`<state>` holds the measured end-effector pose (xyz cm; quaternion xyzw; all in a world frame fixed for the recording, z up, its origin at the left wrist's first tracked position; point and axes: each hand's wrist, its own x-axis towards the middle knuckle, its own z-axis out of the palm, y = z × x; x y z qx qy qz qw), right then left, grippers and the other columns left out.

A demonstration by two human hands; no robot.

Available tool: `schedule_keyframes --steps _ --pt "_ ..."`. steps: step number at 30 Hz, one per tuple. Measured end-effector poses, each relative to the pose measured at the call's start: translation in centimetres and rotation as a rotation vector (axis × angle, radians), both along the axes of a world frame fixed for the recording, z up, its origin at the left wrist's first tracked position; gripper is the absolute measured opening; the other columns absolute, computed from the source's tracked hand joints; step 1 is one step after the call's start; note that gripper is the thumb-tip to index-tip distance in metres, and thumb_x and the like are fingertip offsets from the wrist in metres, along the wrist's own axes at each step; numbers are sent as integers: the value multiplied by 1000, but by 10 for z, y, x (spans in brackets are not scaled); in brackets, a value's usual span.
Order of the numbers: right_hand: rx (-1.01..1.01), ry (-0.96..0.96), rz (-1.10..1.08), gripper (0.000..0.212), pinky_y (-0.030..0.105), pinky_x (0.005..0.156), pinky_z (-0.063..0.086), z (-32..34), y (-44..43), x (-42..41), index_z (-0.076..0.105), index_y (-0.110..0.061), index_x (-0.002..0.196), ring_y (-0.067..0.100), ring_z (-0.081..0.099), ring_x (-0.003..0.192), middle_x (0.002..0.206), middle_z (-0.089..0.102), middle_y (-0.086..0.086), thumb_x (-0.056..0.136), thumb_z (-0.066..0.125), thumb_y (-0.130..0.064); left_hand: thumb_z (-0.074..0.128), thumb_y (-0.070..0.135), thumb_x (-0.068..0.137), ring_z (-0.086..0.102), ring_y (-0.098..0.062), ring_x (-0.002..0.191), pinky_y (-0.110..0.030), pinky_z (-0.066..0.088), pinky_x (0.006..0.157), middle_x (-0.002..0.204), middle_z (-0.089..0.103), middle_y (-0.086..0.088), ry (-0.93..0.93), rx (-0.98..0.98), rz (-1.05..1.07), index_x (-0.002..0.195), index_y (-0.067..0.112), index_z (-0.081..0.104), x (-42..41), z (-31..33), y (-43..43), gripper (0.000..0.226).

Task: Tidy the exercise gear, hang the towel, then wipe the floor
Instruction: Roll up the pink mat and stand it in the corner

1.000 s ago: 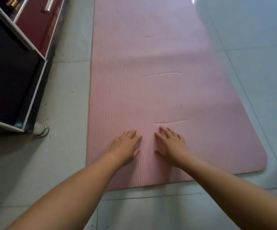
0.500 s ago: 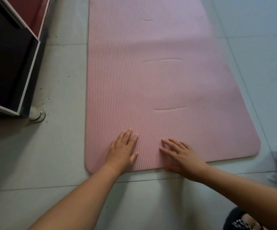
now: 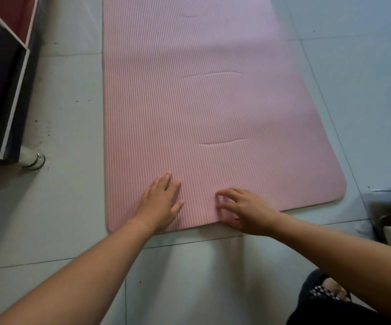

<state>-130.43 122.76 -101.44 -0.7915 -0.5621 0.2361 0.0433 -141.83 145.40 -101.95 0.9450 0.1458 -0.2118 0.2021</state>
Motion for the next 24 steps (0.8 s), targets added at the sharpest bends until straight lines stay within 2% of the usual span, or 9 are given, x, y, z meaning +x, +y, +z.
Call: schedule_keyframes --steps 3,7,11,14,16,18,20,24 --pt "134 29 10 30 35 71 57 13 0 2 70 -16 86 25 63 96 113 64 7 87 48 -36 42 44 94 19 -19 141 -34 18 115 155 20 -2 18 -78 -7 144 22 31 11 18 14 56" --pt "189 50 -142 18 33 80 53 38 13 12 70 -14 92 23 61 99 113 63 5 89 58 -27 43 48 93 30 -13 136 -32 25 110 148 34 4 25 -129 6 137 26 41 24 48 29 50" --pt "211 34 -234 17 19 83 39 57 31 30 68 -15 98 17 57 103 117 59 -1 91 57 -26 46 59 86 43 -9 124 -28 34 100 138 46 10 35 -238 13 131 32 46 34 70 25 53" --pt "222 39 -275 15 24 84 44 69 44 48 68 -14 95 19 58 99 114 58 -1 90 58 -23 58 66 74 51 -4 107 -22 40 86 120 53 18 55 -358 44 124 37 51 41 80 19 57" --pt "231 43 -296 13 31 84 47 76 50 59 69 -13 92 21 59 97 111 60 0 89 60 -21 69 56 72 56 -1 98 -18 44 78 111 58 20 33 -398 19 118 37 56 44 84 20 51" --pt "238 36 -307 11 31 83 48 81 54 67 69 -13 91 21 60 96 111 60 0 88 61 -21 70 35 78 61 -4 91 -18 46 76 101 64 15 -42 -361 -23 108 33 63 47 82 24 30" --pt "249 25 -312 11 31 84 49 85 56 70 70 -16 92 19 61 98 112 61 -2 88 62 -22 64 23 82 62 -12 90 -22 44 74 93 67 8 -141 -274 -13 98 28 67 50 81 30 17" --pt "247 -132 -280 22 32 79 52 92 61 65 65 -19 108 19 61 100 116 61 -3 88 61 -27 64 28 83 61 -21 98 -28 46 77 102 69 1 -234 -144 53 103 26 66 60 78 40 21"
